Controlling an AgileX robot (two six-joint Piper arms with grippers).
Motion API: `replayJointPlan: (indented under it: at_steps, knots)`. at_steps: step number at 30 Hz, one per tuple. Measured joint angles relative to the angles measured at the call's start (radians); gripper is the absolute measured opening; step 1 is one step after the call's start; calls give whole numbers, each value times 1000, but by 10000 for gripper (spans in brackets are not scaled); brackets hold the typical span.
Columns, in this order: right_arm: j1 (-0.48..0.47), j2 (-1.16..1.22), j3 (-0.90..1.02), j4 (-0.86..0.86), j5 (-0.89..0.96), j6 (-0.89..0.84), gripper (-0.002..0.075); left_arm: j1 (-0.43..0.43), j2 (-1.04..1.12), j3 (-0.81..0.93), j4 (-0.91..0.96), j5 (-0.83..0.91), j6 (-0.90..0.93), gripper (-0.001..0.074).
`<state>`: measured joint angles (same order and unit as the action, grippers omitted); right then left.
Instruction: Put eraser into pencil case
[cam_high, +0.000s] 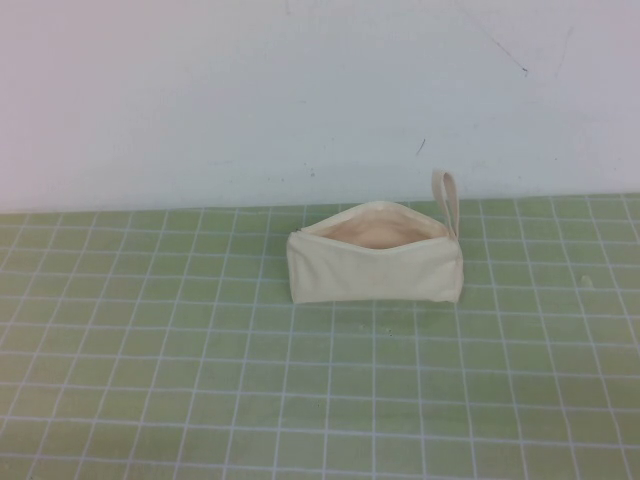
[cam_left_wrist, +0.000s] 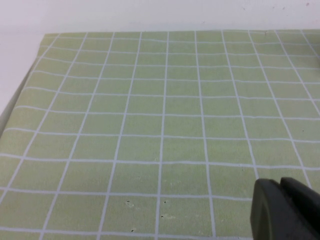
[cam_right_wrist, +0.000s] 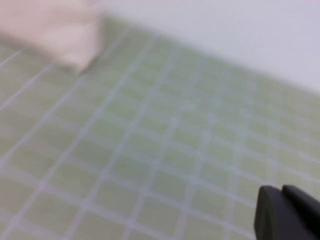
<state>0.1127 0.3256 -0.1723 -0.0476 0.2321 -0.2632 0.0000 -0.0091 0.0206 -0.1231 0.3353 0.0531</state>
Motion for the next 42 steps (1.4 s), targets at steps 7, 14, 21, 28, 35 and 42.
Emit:
replayJointPlan:
  at_steps: [7,14,21,28,35,42]
  knots:
    - [-145,-259,187,14,-53,1,1,0,0,0,0,0,0,-1]
    - [-156,-334,201,34,60,1,1,0,0,0,0,0,0,-1]
    - [-156,-334,201,38,99,1,1,0,0,0,0,0,0,-1]
    - [-156,-334,201,48,103,36,1,0,0,0,0,0,0,-1]
    - [-156,-334,201,35,103,212,1,0,0,0,0,0,0,-1]
    - [-156,-334,199,11,107,301,1,0,0,0,0,0,0,-1]
